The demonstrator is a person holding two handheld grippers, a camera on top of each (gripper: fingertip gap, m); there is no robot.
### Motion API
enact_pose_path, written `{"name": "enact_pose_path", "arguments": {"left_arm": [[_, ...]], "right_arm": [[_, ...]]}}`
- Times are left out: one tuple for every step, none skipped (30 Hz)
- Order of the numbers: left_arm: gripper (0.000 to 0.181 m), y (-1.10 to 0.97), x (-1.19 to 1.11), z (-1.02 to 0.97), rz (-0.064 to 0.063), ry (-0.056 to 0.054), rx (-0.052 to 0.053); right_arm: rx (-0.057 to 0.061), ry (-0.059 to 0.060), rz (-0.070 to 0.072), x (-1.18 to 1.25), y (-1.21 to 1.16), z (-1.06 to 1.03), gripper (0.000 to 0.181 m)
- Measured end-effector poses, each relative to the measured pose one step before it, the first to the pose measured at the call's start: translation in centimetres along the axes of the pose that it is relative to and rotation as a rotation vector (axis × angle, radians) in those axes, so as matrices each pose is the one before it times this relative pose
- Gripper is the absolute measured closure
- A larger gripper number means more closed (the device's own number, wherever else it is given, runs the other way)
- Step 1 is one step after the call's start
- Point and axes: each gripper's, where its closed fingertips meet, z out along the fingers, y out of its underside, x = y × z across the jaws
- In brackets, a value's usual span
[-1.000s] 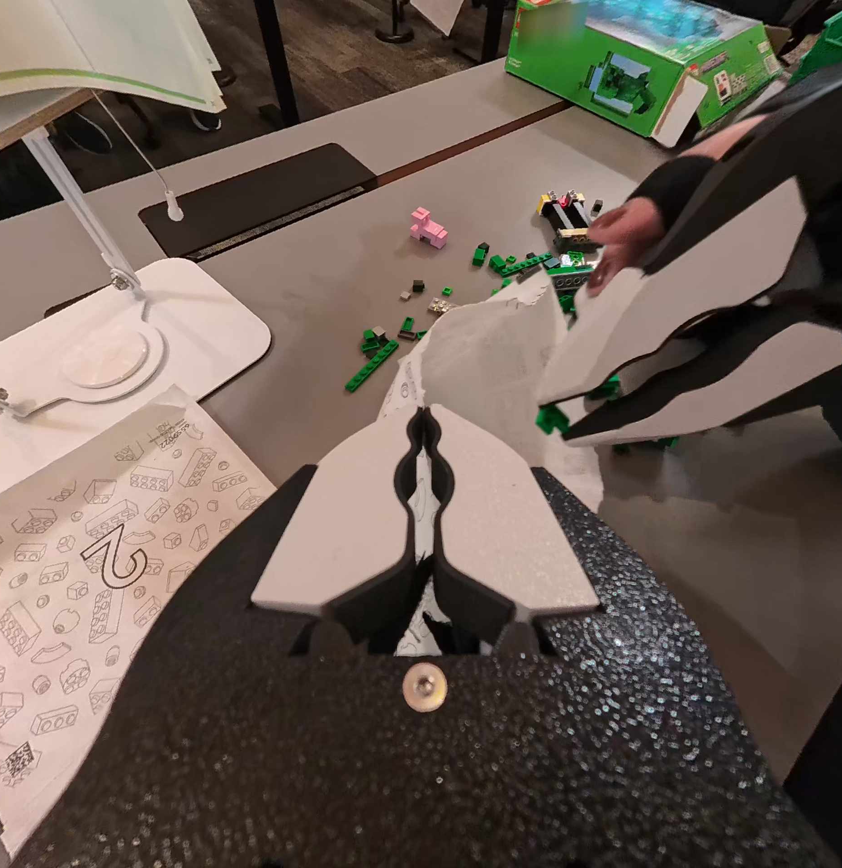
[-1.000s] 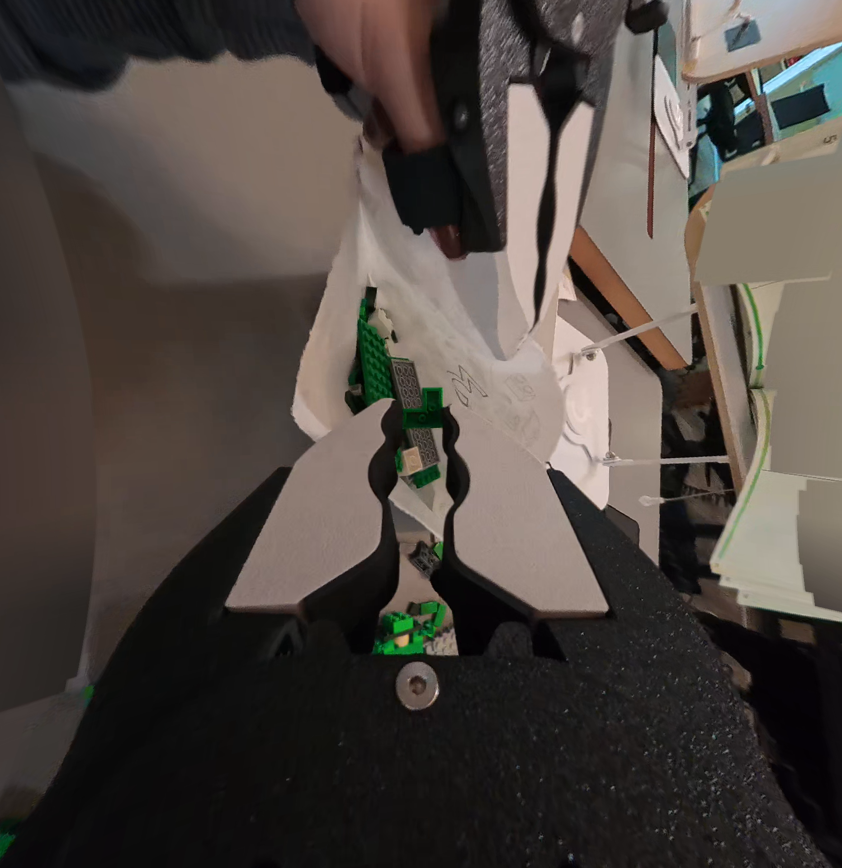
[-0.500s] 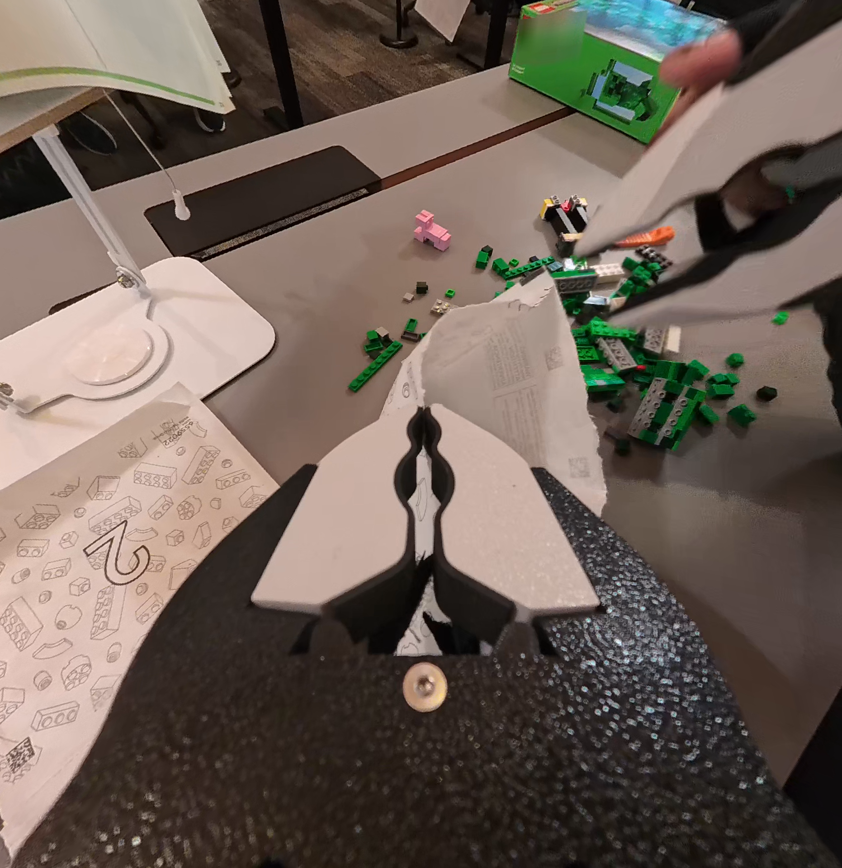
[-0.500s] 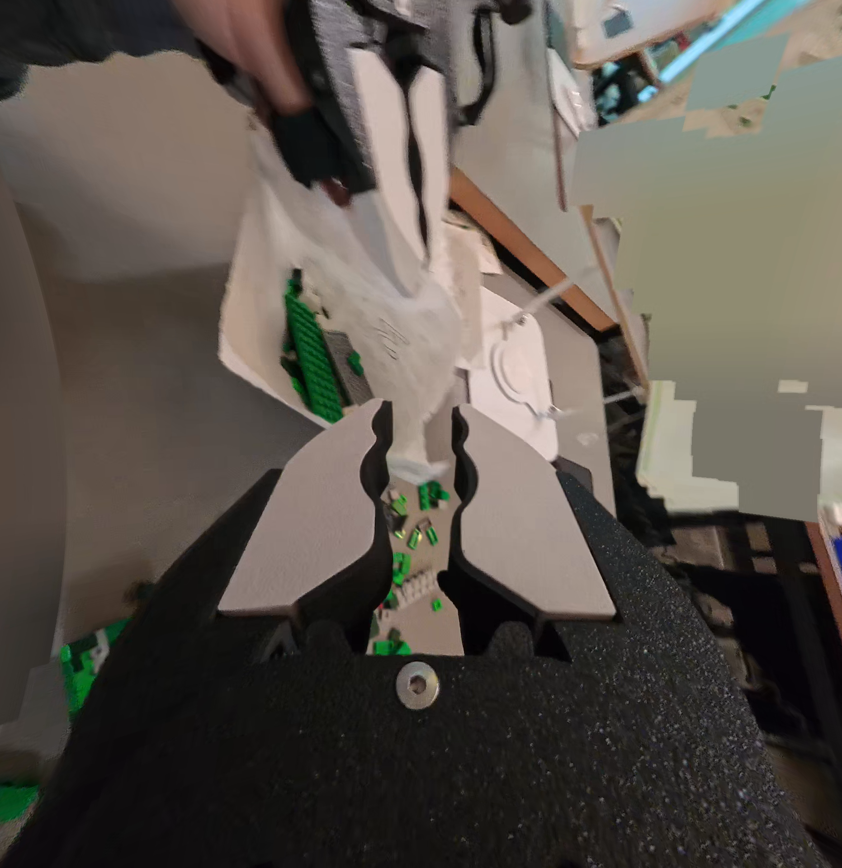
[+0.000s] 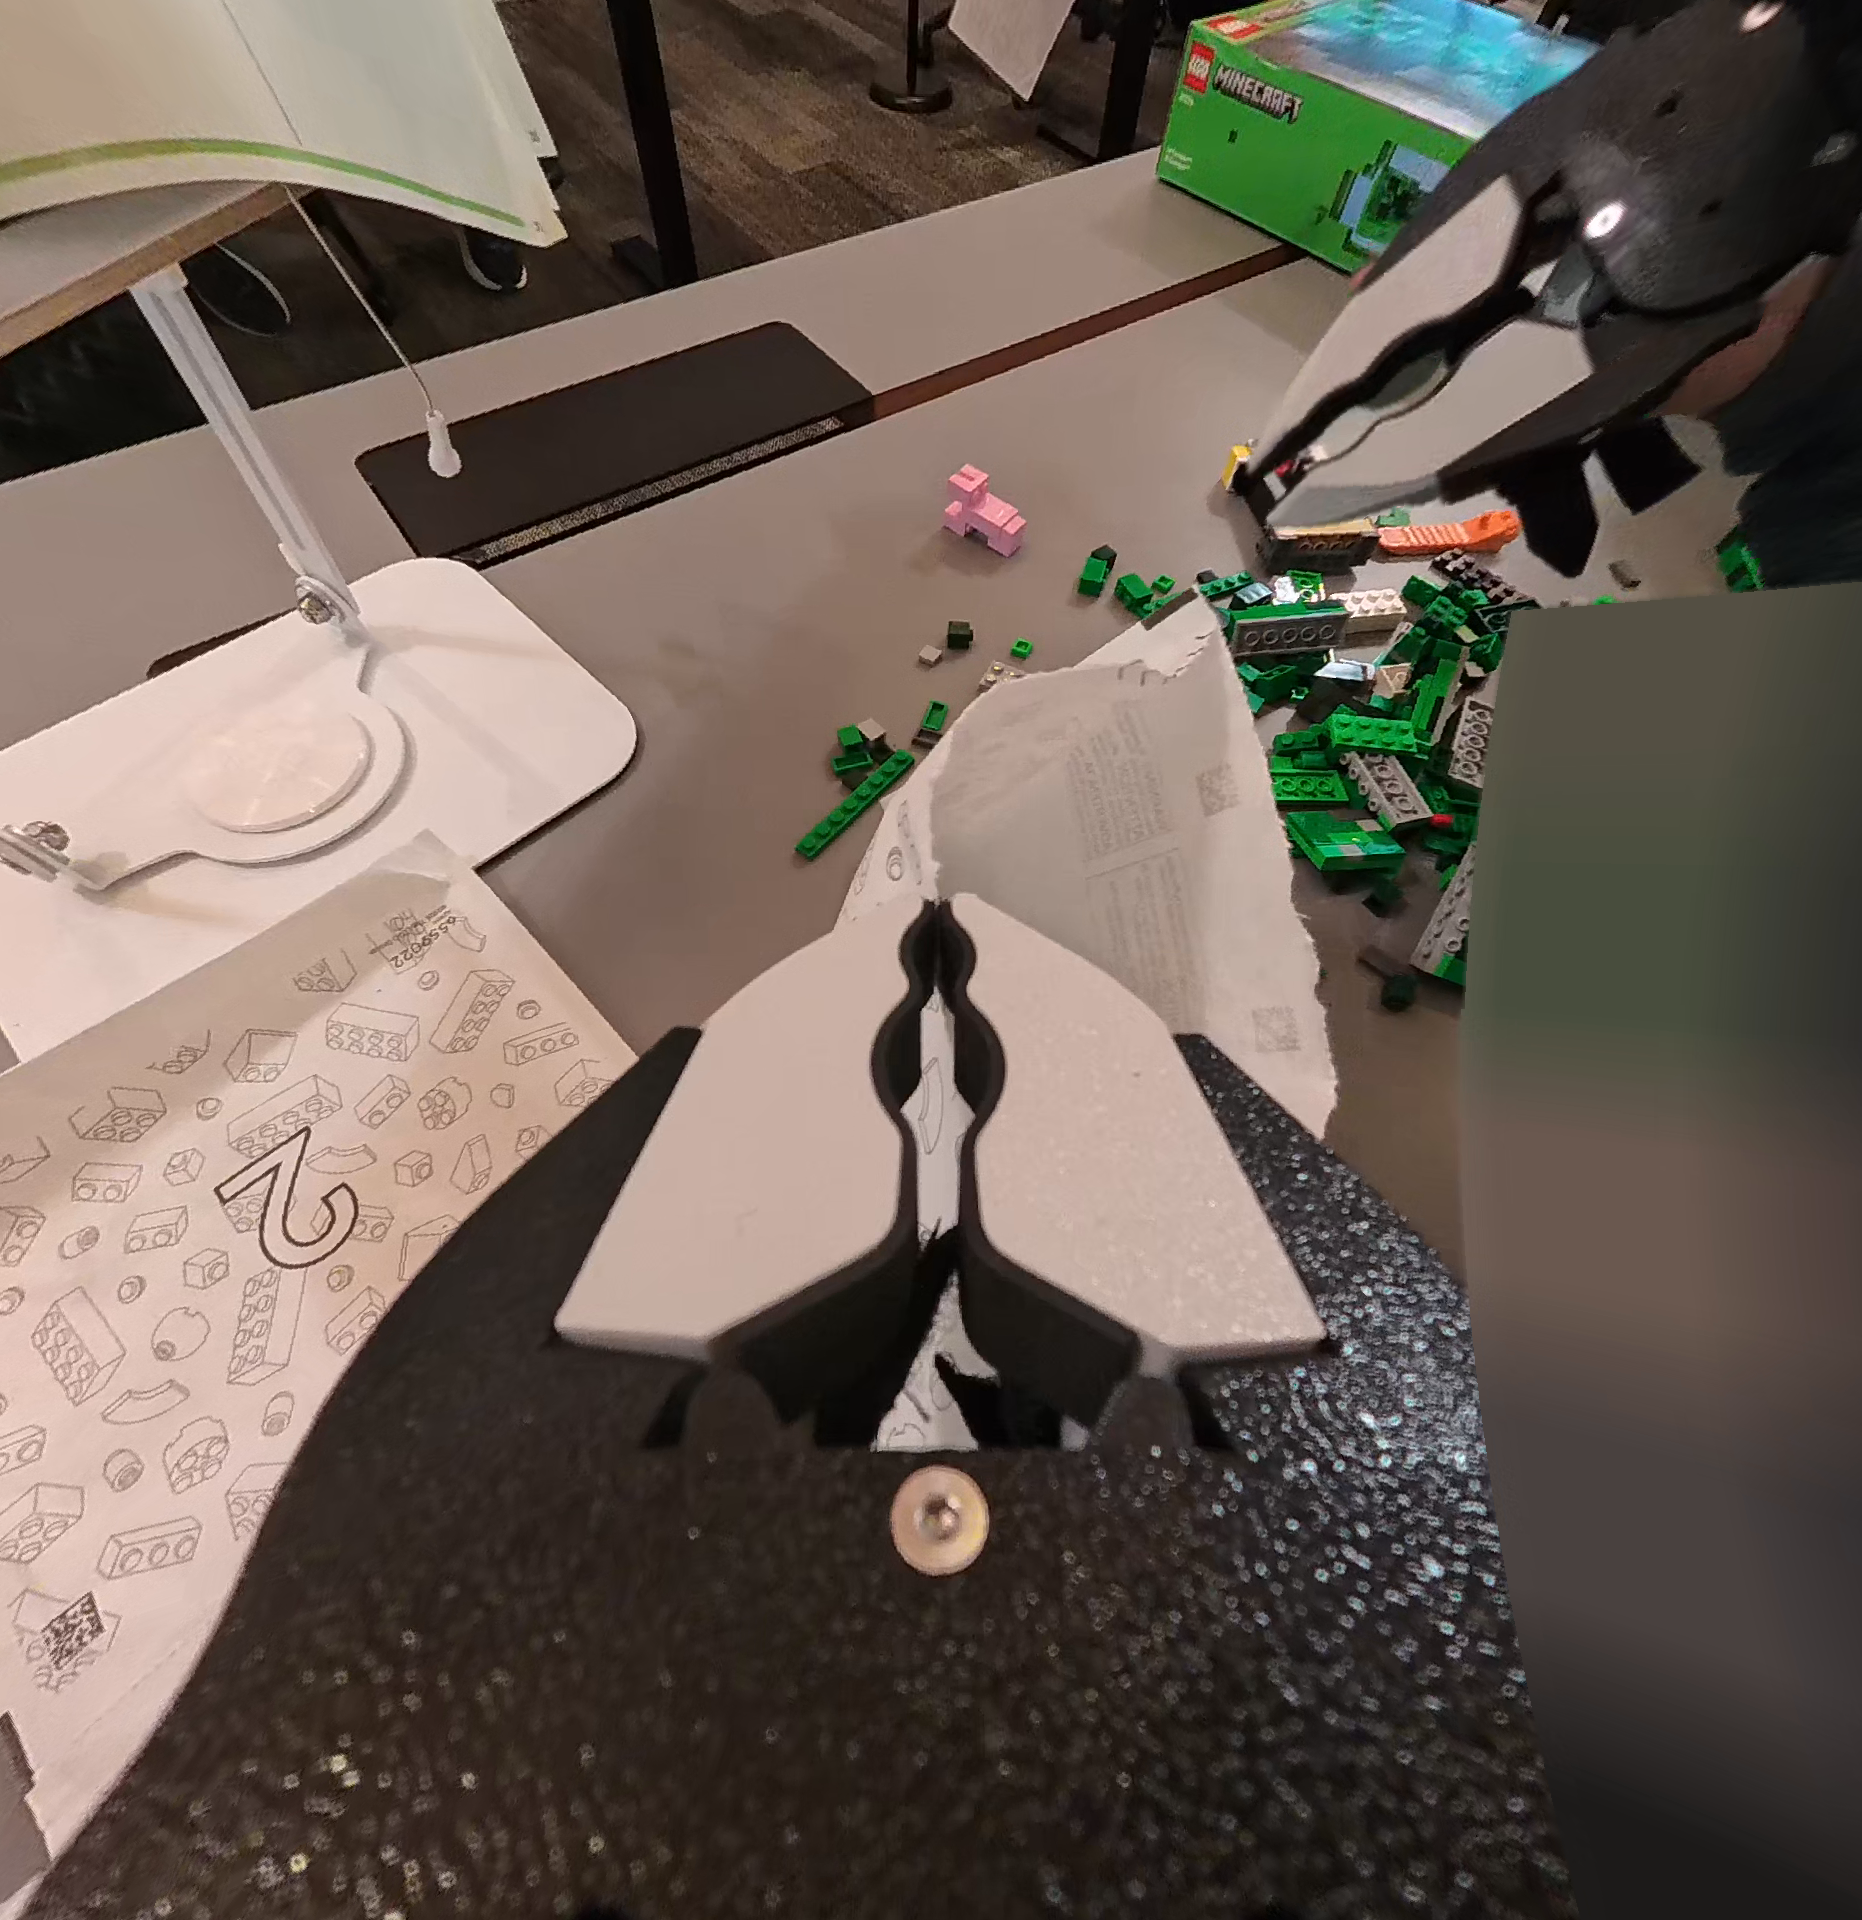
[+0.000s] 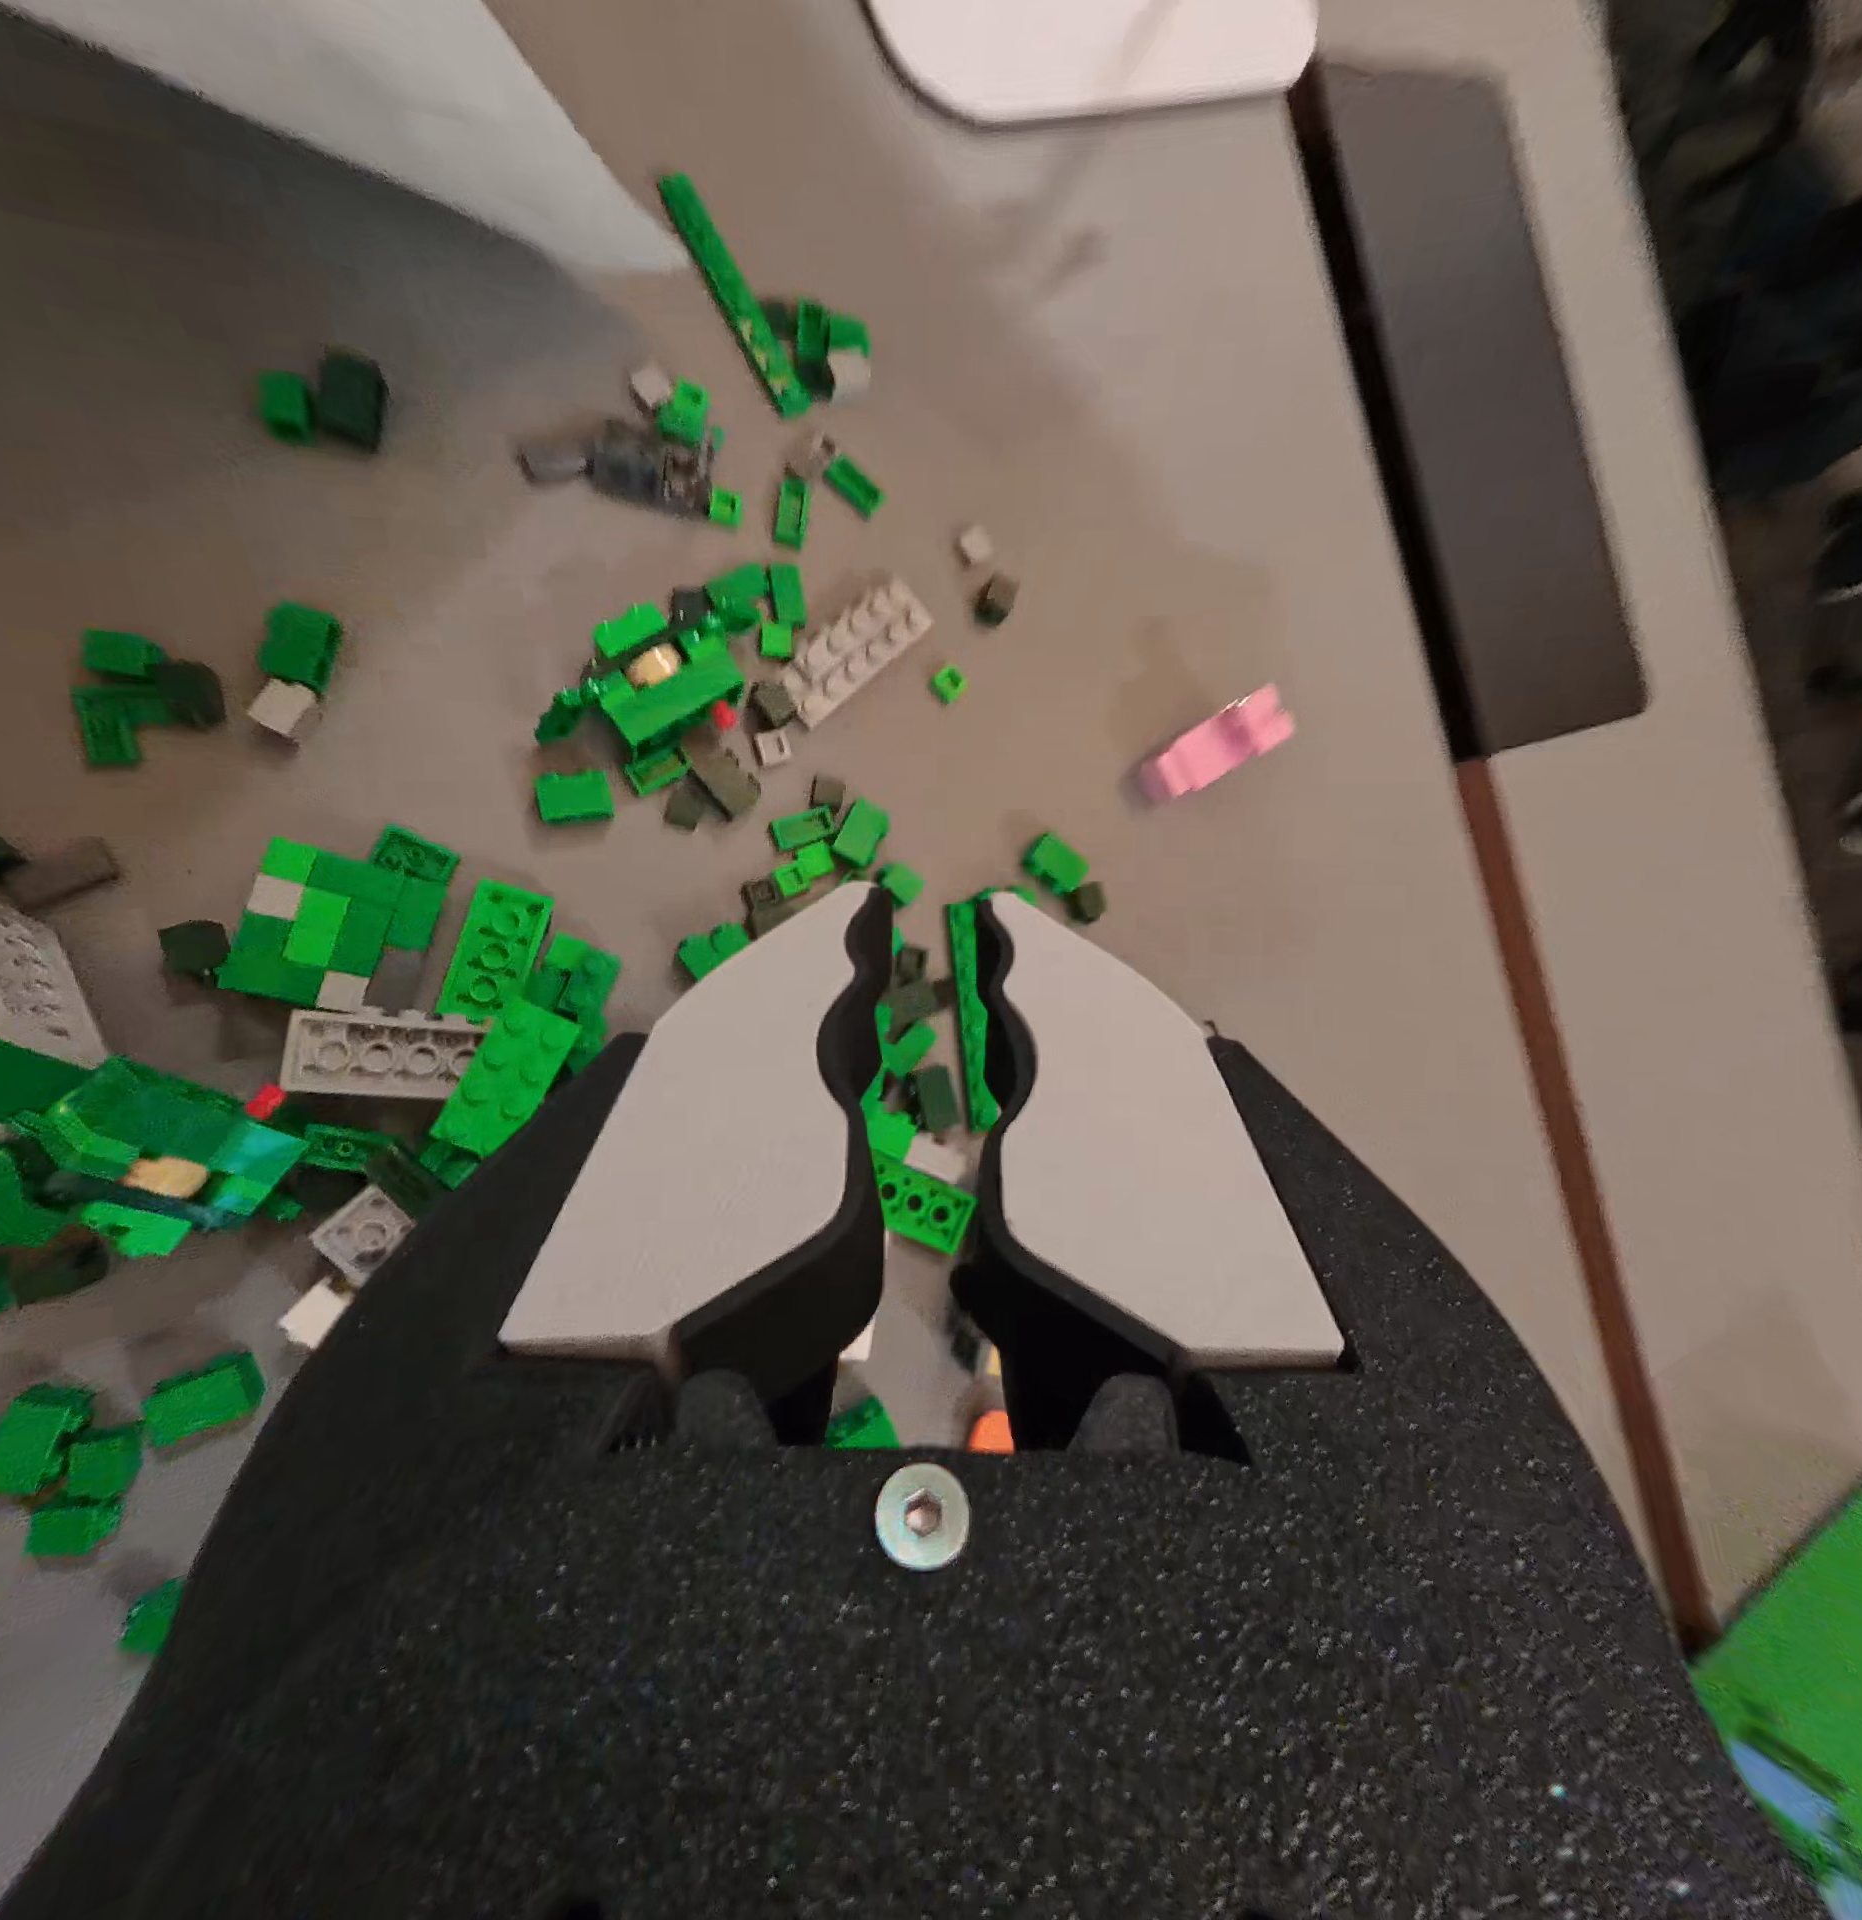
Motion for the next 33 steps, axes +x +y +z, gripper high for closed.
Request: {"name": "enact_pose_path", "arguments": {"left_arm": [[0.181,0.007,0.0,0.04,-0.0003,0.0007,-0.0008],[0.181,-0.001,0.027,0.044,0.0,0.0013,-0.0001],[0.181,0.007,0.039,0.042,0.0005,0.0014,-0.0008],[0.181,0.003,0.039,0.032,0.0012,0.0011,-0.0009],[0.181,0.006,0.03,0.025,0.0009,0.0006,-0.0009],[0.181,0.003,0.025,0.007,0.0008,0.0009,-0.0006],[0.181,0.004,0.01,0.018,0.0006,0.0003,-0.0003],[0.181,0.007,0.009,-0.012,0.0,0.0004,0.0],[0.181,-0.01,-0.012,-0.007,-0.0001,0.0,0.0002],[0.181,0.004,-0.023,-0.015,-0.0005,-0.0002,0.0005],[0.181,0.003,-0.002,-0.01,-0.0009,0.0008,0.0002],[0.181,0.008,-0.003,-0.015,-0.0003,0.0003,0.0],[0.181,-0.001,-0.012,-0.017,0.0006,-0.0009,0.0],[0.181,0.007,-0.007,-0.029,0.0006,-0.0008,-0.0001],[0.181,-0.003,-0.022,-0.034,0.0001,-0.0005,-0.0002],[0.181,0.0,-0.008,-0.023,-0.0001,-0.0006,0.0002],[0.181,-0.003,-0.025,-0.021,-0.0004,-0.0003,0.0003],[0.181,0.006,-0.003,-0.014,-0.0004,0.0003,0.0002],[0.181,0.0,-0.005,-0.002,-0.0003,0.0005,0.0001],[0.181,-0.003,0.008,0.004,-0.0005,0.001,0.0],[0.181,0.009,0.015,0.005,-0.0003,0.001,0.0],[0.181,-0.002,0.014,0.007,0.0002,0.0008,-0.0001],[0.181,-0.005,0.005,0.008,0.0002,0.0001,0.0],[0.181,0.001,0.006,-0.001,0.0,0.0004,-0.0001],[0.181,0.005,0.006,-0.008,-0.0003,0.0007,-0.0001],[0.181,-0.002,0.001,0.001,0.0001,0.0001,0.0001],[0.181,0.004,-0.005,-0.008,-0.0001,-0.0001,0.0],[0.181,-0.005,-0.016,-0.015,-0.0004,-0.0001,0.0001],[0.181,0.005,0.003,-0.011,0.0001,0.0001,0.0001],[0.181,-0.001,-0.016,-0.002,-0.0001,-0.0002,0.0002],[0.181,-0.004,-0.016,-0.021,-0.0007,0.0002,0.0004],[0.181,0.012,-0.009,-0.011,-0.001,0.0006,0.0004],[0.181,-0.008,-0.023,-0.017,-0.0009,0.0002,0.0004]], "right_arm": [[-0.0206,-0.0323,0.0213,-0.282,0.582,0.532,0.167],[-0.0186,-0.0356,0.0172,-0.384,0.423,0.53,0.166],[-0.0175,-0.0314,0.0109,-0.384,0.301,0.514,0.166],[-0.0166,-0.0259,0.0036,-0.355,0.212,0.5,0.167],[-0.0178,-0.0186,-0.0016,-0.28,0.167,0.46,0.167],[-0.0149,-0.0064,-0.0055,-0.127,0.073,0.42,0.167],[-0.0086,-0.0017,-0.007,-0.075,-0.054,0.399,0.167],[-0.0007,-0.0057,-0.0073,-0.131,-0.202,0.372,0.167],[0.0101,-0.0018,-0.0091,-0.091,-0.392,0.378,0.167],[0.0128,-0.0022,-0.0086,-0.096,-0.431,0.391,0.167],[0.0031,-0.0089,-0.0048,-0.176,-0.263,0.404,0.167],[-0.0121,-0.0151,-0.0046,-0.267,0.009,0.378,0.167],[-0.0194,-0.0219,-0.0057,-0.374,0.196,0.342,0.167],[-0.0172,-0.0186,-0.0048,-0.301,0.257,0.276,0.167],[-0.0112,-0.0189,-0.0019,-0.277,0.24,0.213,0.166],[-0.0042,-0.0088,0.0014,-0.079,0.167,0.155,0.166],[0.0035,0.0037,0.0022,0.134,0.044,0.093,0.166],[0.0084,0.0111,0.0039,0.265,-0.032,0.048,0.166],[0.0107,0.0051,0.0044,0.181,-0.08,0.052,0.165],[0.0111,0.0001,0.0026,0.086,-0.092,0.063,0.163],[0.0109,0.0035,-0.0005,0.119,-0.105,0.066,0.161],[0.0101,0.0022,-0.0034,0.085,-0.088,0.074,0.16],[0.0097,0.002,-0.0037,0.077,-0.078,0.068,0.158],[0.0093,0.0019,-0.0041,0.078,-0.073,0.064,0.157],[0.0079,0.0012,-0.0015,0.084,-0.045,0.041,0.157],[0.0036,-0.0002,0.0024,0.071,-0.002,0.0,0.157],[0.0006,0.0016,0.001,0.082,0.01,0.003,0.157],[0.0019,-0.0005,-0.0022,0.02,-0.01,0.006,0.158],[0.0,-0.0021,-0.0023,-0.018,-0.002,-0.012,0.158],[-0.0043,-0.012,-0.0034,-0.181,0.021,-0.065,0.16],[-0.0093,-0.0136,-0.0022,-0.225,0.087,-0.092,0.161],[-0.0111,-0.0117,-0.0032,-0.231,0.116,-0.089,0.162],[-0.0084,-0.0088,-0.0049,-0.211,0.075,-0.091,0.162]]}}
